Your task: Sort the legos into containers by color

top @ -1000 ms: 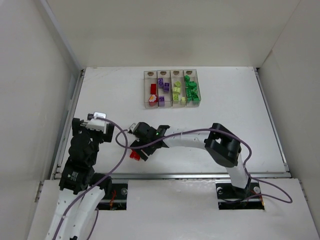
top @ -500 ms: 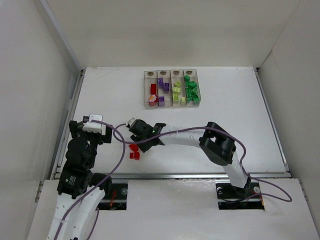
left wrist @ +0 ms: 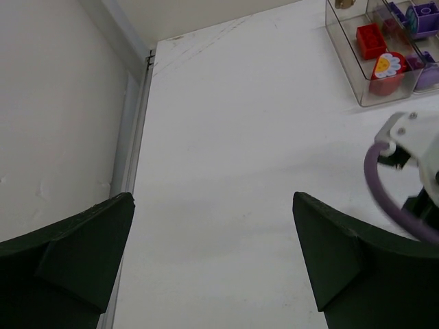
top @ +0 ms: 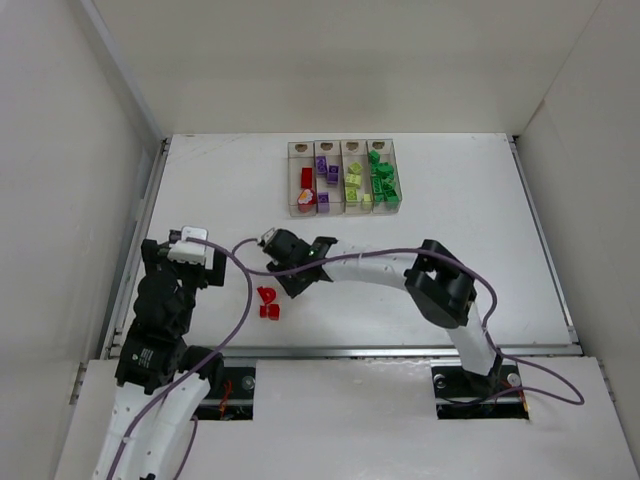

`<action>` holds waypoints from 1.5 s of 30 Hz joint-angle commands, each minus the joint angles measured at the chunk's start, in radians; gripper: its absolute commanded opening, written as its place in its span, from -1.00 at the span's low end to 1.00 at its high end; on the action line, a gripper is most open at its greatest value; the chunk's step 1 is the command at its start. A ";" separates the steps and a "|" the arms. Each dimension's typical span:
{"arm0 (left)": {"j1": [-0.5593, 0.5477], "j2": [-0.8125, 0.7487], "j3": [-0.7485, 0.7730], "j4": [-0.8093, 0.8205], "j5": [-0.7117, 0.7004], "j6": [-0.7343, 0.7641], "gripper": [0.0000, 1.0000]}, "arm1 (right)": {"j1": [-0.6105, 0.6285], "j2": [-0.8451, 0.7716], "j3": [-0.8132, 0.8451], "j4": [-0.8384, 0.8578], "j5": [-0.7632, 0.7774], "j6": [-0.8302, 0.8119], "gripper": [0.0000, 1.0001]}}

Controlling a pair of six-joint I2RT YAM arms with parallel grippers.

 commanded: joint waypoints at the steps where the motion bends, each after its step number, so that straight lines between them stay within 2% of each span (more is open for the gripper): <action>1: 0.001 0.018 0.034 0.036 -0.009 -0.007 1.00 | -0.088 -0.080 0.121 -0.025 0.002 0.005 -0.64; 4: 0.001 0.039 0.034 0.056 -0.010 -0.007 1.00 | -0.172 -0.080 0.234 -0.025 -0.009 -0.004 -0.66; 10: 0.001 0.094 0.016 0.056 0.029 0.022 1.00 | -0.335 0.046 0.448 -0.003 -0.020 -0.004 -0.72; 16: 0.001 0.169 0.016 0.027 0.237 0.083 1.00 | -0.391 0.282 0.764 0.021 0.006 -0.004 -0.72; 18: 0.001 0.185 0.007 0.001 0.317 0.158 1.00 | -0.400 0.326 0.837 0.021 0.017 -0.004 -0.72; 19: 0.001 0.198 0.007 -0.015 0.360 0.189 1.00 | -0.400 0.351 0.838 0.041 0.017 -0.004 -0.67; 20: 0.001 0.211 0.007 -0.054 0.453 0.275 1.00 | -0.409 0.351 0.838 0.053 0.017 -0.004 -0.50; 21: 0.001 0.211 -0.004 -0.081 0.504 0.276 1.00 | -0.409 0.351 0.838 0.066 0.017 -0.004 -0.49; 22: 0.001 0.223 -0.004 -0.107 0.550 0.384 1.00 | -0.409 0.351 0.827 0.076 0.017 -0.004 -0.08; 24: 0.001 0.234 -0.024 -0.179 0.648 0.500 1.00 | -0.418 0.351 0.818 0.086 0.007 -0.013 0.34; 25: 0.001 0.247 -0.024 -0.196 0.667 0.552 1.00 | -0.418 0.351 0.818 0.086 0.006 -0.013 0.72; 26: 0.001 0.258 -0.024 -0.214 0.684 0.651 1.00 | -0.418 0.339 0.818 0.074 0.016 -0.013 0.85; 28: 0.001 0.292 -0.024 -0.300 0.737 0.777 1.00 | -0.418 0.311 0.818 0.073 0.037 -0.013 0.98; 29: 0.001 0.341 -0.009 -0.344 0.760 0.861 1.00 | -0.418 0.295 0.786 0.092 0.037 -0.013 0.98; 30: 0.001 0.370 0.002 -0.390 0.797 1.034 1.00 | -0.418 0.252 0.770 0.102 0.037 -0.013 0.98; 32: 0.001 0.466 0.027 -0.484 0.808 1.167 1.00 | -0.418 0.209 0.732 0.112 0.037 -0.013 0.98; 35: -0.018 0.574 0.048 -0.532 0.768 1.382 0.98 | -0.418 0.111 0.684 0.112 0.037 -0.013 0.98; 38: -0.028 0.708 0.076 -0.567 0.722 1.576 0.94 | -0.418 -0.014 0.559 0.121 0.037 -0.022 0.98; 41: -0.055 0.803 0.102 -0.555 0.731 1.602 0.74 | -0.418 -0.141 0.383 0.142 0.046 -0.034 0.98; 43: -0.083 0.856 0.116 -0.532 0.731 1.611 0.53 | -0.418 -0.217 0.265 0.153 0.069 -0.044 0.98; 45: -0.098 0.878 0.116 -0.500 0.712 1.611 0.50 | -0.418 -0.258 0.201 0.153 0.095 -0.044 0.98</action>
